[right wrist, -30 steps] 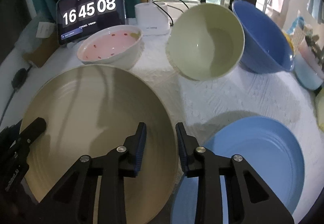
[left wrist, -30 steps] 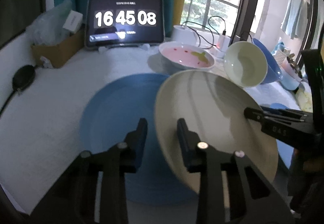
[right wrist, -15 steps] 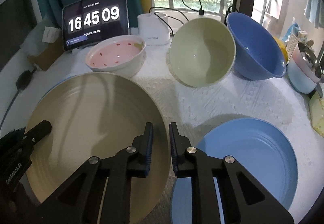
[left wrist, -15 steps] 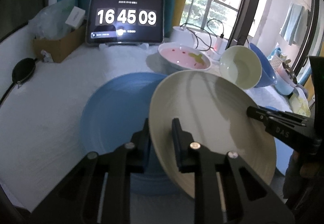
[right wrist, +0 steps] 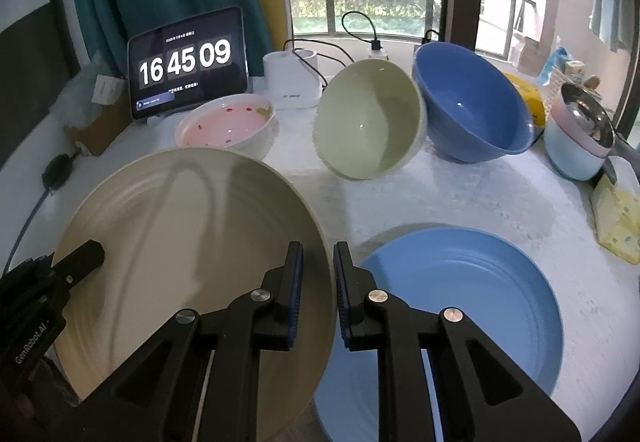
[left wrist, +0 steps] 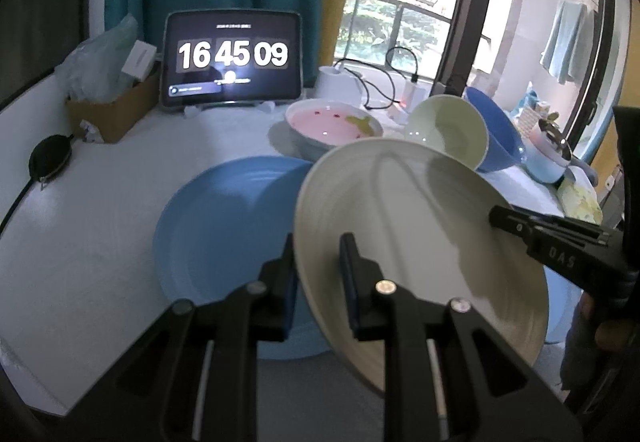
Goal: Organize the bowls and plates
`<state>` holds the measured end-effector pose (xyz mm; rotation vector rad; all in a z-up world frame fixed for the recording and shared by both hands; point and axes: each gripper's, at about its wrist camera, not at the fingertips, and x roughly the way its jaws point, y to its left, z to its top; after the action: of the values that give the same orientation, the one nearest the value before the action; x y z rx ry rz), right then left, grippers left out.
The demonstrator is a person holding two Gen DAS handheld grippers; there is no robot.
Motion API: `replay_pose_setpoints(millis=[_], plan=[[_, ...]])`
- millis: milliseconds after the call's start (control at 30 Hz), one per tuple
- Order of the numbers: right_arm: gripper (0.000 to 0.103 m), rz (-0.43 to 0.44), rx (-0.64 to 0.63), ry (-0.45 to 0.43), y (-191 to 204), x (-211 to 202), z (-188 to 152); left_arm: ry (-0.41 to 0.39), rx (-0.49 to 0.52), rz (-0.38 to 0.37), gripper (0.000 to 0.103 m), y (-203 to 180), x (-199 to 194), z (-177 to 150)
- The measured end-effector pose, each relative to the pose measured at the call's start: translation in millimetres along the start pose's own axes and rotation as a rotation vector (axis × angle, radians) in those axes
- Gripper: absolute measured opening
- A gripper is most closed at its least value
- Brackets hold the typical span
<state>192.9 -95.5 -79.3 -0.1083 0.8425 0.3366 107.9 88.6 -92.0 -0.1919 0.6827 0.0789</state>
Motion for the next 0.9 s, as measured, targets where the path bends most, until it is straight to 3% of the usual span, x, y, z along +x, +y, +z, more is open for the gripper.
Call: replay_pose_setpoints(millis=[900], plan=[[0.017,-0.035,0.153,-0.045,-91.5,-42.3,-37.8,0.044,0.152,-0.075,0.021,-91.6,-1.3,-9.2]])
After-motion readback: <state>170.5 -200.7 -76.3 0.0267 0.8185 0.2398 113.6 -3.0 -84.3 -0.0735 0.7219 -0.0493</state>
